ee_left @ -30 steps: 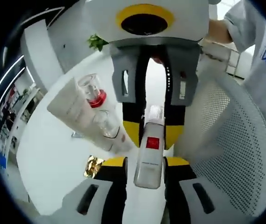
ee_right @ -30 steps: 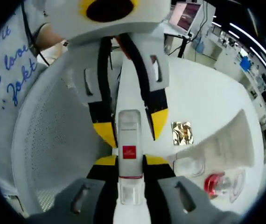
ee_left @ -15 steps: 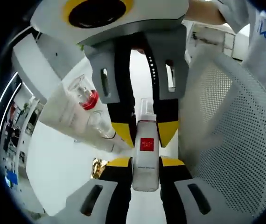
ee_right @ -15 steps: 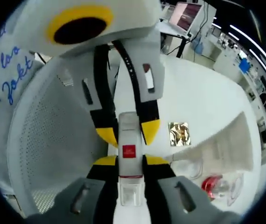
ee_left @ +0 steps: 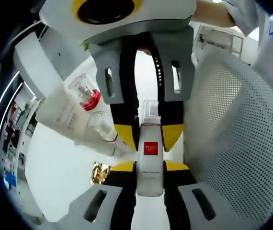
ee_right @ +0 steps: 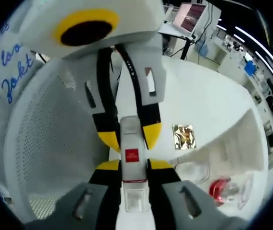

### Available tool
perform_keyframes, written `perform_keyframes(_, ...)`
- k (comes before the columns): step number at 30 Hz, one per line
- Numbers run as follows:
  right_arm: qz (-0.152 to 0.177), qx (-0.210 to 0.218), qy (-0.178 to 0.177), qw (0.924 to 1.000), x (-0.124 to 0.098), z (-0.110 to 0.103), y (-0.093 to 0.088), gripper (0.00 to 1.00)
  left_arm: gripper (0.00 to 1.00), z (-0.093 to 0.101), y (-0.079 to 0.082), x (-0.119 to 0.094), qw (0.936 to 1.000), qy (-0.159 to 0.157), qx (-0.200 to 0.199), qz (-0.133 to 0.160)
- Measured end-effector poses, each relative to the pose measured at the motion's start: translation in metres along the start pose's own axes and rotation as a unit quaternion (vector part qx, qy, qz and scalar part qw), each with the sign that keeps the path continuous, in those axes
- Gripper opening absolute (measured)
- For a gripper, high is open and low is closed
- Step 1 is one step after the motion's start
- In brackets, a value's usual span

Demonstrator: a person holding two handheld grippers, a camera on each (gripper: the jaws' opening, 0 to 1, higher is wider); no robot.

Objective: Arrange the skincare products in the storage area until every visible bottle or jar stands upright without overlapping.

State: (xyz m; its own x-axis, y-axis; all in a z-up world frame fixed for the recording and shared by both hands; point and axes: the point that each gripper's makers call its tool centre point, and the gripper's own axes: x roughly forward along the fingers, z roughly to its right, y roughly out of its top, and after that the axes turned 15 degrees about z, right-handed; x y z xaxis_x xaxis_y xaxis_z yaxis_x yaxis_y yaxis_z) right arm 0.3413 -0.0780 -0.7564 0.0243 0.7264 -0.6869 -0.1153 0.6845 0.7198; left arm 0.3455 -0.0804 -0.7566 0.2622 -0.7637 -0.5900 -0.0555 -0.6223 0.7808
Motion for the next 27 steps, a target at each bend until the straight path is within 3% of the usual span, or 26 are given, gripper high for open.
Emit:
perform_keyframes(14, 0.008, 0.023, -0.013, 0.9996, -0.008, 0.002, -0.012, 0.24, 0.16, 0.004, -0.004, -0.001, 0.9999, -0.002, -0.007, -0.009)
perform_keyframes(20, 0.026, 0.071, -0.036, 0.9965, -0.019, 0.004, -0.021, 0.24, 0.16, 0.002, -0.008, -0.003, 0.9998, 0.003, -0.012, -0.013)
perform_keyframes(27, 0.061, 0.154, -0.063, 0.9841, -0.034, 0.005, -0.034, 0.24, 0.16, 0.002, -0.007, -0.003, 0.9999, 0.002, -0.009, -0.012)
